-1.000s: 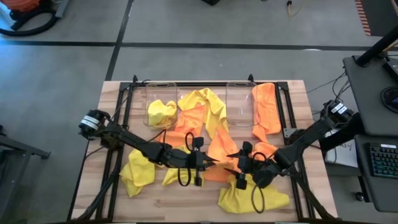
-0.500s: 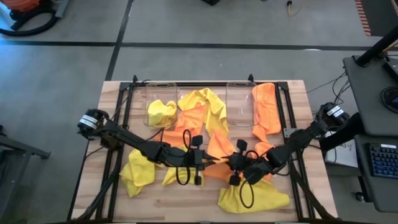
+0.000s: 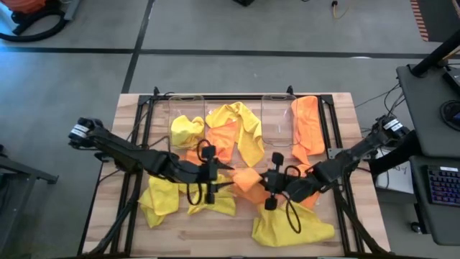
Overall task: Sort microfiber towel by color & place in baskets
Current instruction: Put the orange microfiber cloth into the right transparent bin
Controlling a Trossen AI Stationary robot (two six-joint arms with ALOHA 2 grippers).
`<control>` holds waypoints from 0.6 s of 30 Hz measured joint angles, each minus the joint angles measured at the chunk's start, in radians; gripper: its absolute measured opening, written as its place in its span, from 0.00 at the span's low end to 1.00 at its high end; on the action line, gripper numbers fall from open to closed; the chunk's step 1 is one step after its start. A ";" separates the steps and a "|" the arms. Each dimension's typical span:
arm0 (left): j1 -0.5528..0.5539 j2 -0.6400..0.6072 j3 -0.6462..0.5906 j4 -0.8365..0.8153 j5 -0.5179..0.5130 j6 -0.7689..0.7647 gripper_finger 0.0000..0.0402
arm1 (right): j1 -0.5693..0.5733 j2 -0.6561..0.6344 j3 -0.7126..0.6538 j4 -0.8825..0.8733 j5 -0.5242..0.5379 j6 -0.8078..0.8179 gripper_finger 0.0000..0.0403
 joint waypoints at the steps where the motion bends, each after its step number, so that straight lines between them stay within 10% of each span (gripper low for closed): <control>1: 0.000 -0.020 0.000 -0.046 -0.015 -0.013 0.50 | -0.012 -0.009 0.018 -0.001 0.000 -0.030 0.02; 9: -0.001 -0.153 -0.001 -0.304 -0.142 -0.149 0.51 | -0.118 -0.052 0.179 -0.094 0.069 -0.187 0.02; 18: -0.070 -0.154 -0.024 -0.311 -0.236 -0.248 0.51 | -0.236 -0.052 0.289 -0.168 0.541 -0.490 0.02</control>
